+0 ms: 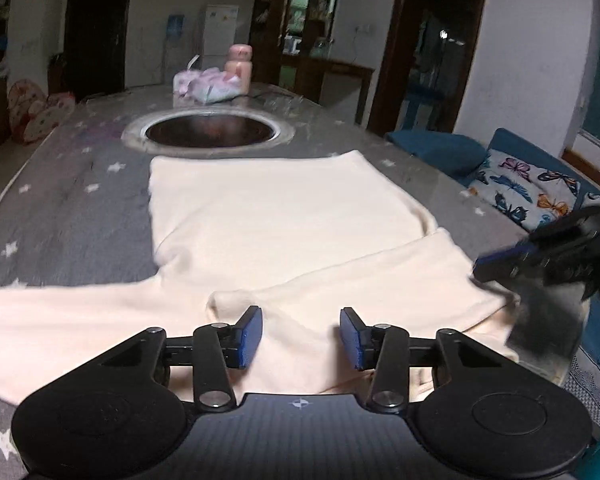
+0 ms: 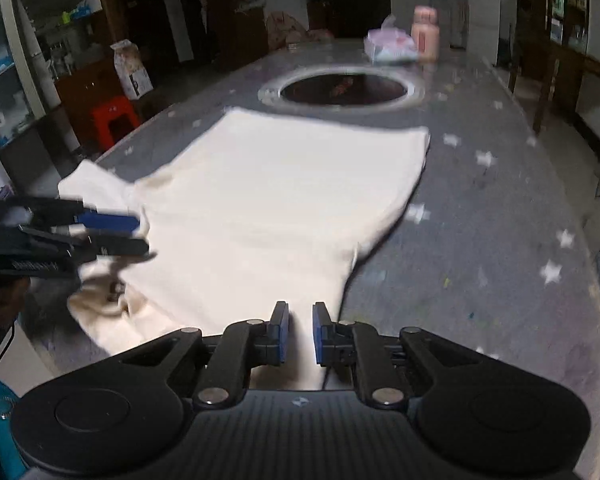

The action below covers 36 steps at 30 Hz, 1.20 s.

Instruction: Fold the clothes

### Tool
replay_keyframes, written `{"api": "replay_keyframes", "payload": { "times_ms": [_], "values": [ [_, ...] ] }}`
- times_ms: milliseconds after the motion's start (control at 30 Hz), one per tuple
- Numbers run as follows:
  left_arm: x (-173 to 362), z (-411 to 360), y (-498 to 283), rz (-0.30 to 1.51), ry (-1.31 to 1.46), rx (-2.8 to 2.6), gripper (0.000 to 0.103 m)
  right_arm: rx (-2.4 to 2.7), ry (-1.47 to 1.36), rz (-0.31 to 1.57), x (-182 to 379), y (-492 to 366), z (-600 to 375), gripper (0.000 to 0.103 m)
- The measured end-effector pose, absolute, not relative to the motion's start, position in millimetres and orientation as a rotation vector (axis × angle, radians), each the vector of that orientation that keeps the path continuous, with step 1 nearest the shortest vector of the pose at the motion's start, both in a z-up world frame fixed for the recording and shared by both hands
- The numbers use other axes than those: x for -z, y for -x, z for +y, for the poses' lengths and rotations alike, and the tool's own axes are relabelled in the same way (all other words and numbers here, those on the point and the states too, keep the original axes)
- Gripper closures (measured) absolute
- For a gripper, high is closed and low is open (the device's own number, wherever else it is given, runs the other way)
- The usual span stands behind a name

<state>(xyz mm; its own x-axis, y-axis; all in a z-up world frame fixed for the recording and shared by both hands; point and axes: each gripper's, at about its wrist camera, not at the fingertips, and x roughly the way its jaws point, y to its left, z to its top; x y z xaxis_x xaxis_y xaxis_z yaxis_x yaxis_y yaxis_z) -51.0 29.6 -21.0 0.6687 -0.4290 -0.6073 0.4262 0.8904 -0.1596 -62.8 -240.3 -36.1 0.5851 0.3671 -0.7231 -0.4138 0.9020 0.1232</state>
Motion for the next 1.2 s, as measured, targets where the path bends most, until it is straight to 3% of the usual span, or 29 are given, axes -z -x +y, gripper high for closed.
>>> {"api": "replay_keyframes", "payload": {
  "times_ms": [133,200,433,500,600,967,1200],
  "values": [
    [20.4,29.2,48.1,0.689,0.0,0.472,0.059,-0.447,0.072,0.787,29.8,45.1,-234.0,0.084],
    [21.0,29.0,46.6,0.69,0.002,0.469,0.058,-0.397,0.095,0.793,35.0,37.8,-228.4,0.075],
    [21.2,26.5,41.8,0.688,-0.009,0.475,0.057,-0.347,0.012,0.822,50.3,22.0,-235.5,0.076],
    [21.1,26.5,38.0,0.692,0.001,0.474,0.057,-0.341,0.01,0.818,52.2,19.3,-237.0,0.085],
    [21.3,25.8,32.1,0.697,0.014,0.475,0.057,-0.324,0.01,0.804,53.0,16.0,-238.7,0.088],
    [18.3,13.7,-2.7,0.718,0.025,0.451,0.057,-0.285,0.013,0.788,55.0,-23.1,-244.9,0.087],
    [1.5,42.6,21.1,0.684,0.077,0.37,0.054,-0.354,0.09,0.74,33.0,-12.9,-232.4,0.083]
  ]
}}
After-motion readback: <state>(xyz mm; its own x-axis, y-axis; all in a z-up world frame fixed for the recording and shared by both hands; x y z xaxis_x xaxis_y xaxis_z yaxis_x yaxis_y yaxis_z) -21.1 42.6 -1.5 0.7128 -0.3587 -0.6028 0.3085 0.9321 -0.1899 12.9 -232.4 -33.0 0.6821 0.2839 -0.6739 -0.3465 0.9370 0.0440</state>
